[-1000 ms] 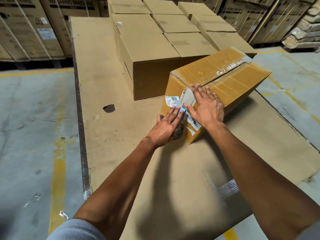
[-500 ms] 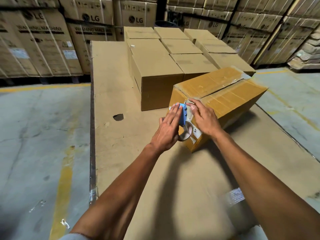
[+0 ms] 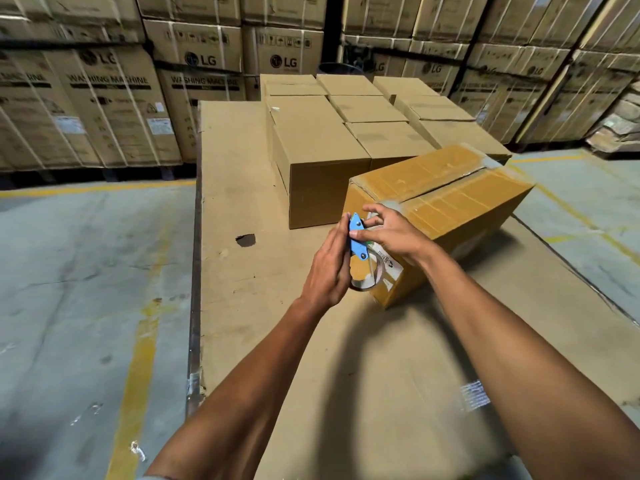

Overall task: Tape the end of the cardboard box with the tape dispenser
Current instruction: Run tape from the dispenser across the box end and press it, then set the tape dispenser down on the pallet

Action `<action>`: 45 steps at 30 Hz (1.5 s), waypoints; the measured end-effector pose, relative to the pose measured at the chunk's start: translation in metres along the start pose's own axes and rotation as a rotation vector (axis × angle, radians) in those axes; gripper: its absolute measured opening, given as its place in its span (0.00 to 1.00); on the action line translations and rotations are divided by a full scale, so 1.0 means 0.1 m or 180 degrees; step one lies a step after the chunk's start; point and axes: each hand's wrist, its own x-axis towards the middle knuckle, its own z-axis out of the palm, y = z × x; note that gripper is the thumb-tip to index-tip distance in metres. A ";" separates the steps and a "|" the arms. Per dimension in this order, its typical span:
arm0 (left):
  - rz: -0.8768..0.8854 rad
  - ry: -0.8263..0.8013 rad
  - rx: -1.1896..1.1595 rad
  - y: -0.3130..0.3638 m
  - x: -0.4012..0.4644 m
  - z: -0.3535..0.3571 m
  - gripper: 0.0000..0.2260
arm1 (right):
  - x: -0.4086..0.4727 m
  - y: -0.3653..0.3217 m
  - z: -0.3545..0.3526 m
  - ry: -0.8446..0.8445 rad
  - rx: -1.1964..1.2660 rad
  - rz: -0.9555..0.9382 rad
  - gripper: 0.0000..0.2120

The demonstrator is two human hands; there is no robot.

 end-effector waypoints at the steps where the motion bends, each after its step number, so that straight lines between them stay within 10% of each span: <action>1: -0.0140 0.0045 0.0047 0.01 -0.03 -0.03 0.27 | 0.01 -0.02 0.07 0.0015 -0.0073 -0.0015 0.42; 12: -0.0438 -0.0251 0.0911 -0.07 -0.21 -0.07 0.52 | 0.11 -0.04 0.37 0.1200 -0.0359 0.0403 0.29; 22: 0.0038 -0.0615 0.1684 -0.46 -0.43 -0.28 0.36 | 0.25 0.17 0.70 0.0695 0.0175 0.1081 0.17; 45: -0.0735 -0.1612 0.1615 -1.60 -0.85 -0.42 0.33 | 0.97 1.31 1.76 -0.0034 0.0334 0.2081 0.33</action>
